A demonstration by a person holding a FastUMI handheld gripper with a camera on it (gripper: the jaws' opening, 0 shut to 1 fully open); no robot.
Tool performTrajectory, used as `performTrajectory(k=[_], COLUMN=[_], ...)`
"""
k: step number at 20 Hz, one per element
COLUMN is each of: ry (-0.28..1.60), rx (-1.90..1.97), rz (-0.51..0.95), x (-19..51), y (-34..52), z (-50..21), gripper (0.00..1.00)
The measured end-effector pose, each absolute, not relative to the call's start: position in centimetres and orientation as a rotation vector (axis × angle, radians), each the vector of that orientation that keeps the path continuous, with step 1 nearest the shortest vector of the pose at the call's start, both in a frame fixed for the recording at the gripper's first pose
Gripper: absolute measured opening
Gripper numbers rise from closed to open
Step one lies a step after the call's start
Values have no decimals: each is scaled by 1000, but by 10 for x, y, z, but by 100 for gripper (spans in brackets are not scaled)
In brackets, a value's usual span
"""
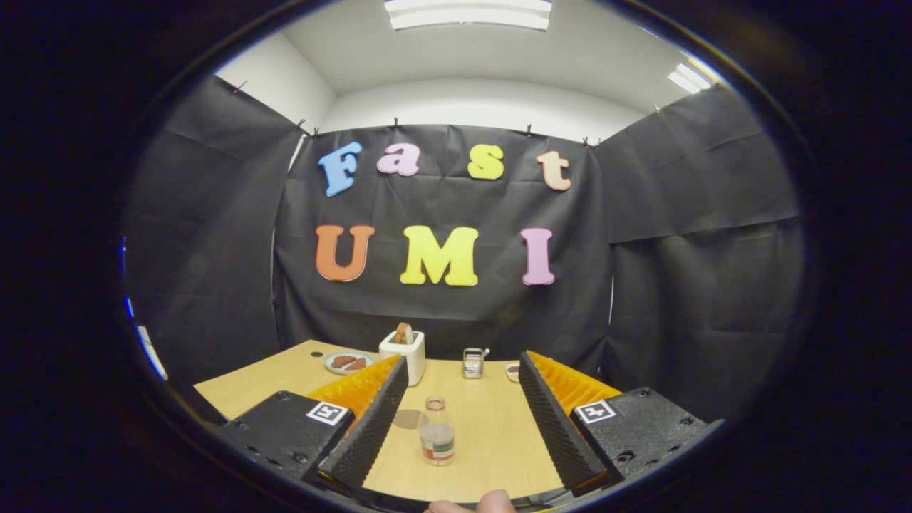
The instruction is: Take the bottle from table, then pour the juice into the cup, finally place the bottle on the coaster
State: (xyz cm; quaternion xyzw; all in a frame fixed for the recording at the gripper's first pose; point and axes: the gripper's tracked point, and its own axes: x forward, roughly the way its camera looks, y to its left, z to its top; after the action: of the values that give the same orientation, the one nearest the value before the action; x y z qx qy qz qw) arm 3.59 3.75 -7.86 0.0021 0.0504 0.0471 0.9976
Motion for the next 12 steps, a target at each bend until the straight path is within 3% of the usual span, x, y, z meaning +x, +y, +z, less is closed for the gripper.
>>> performTrajectory(k=[12], ry=[249], rx=[-1], rz=[151], x=[80], y=[74], z=[-242], gripper=[100])
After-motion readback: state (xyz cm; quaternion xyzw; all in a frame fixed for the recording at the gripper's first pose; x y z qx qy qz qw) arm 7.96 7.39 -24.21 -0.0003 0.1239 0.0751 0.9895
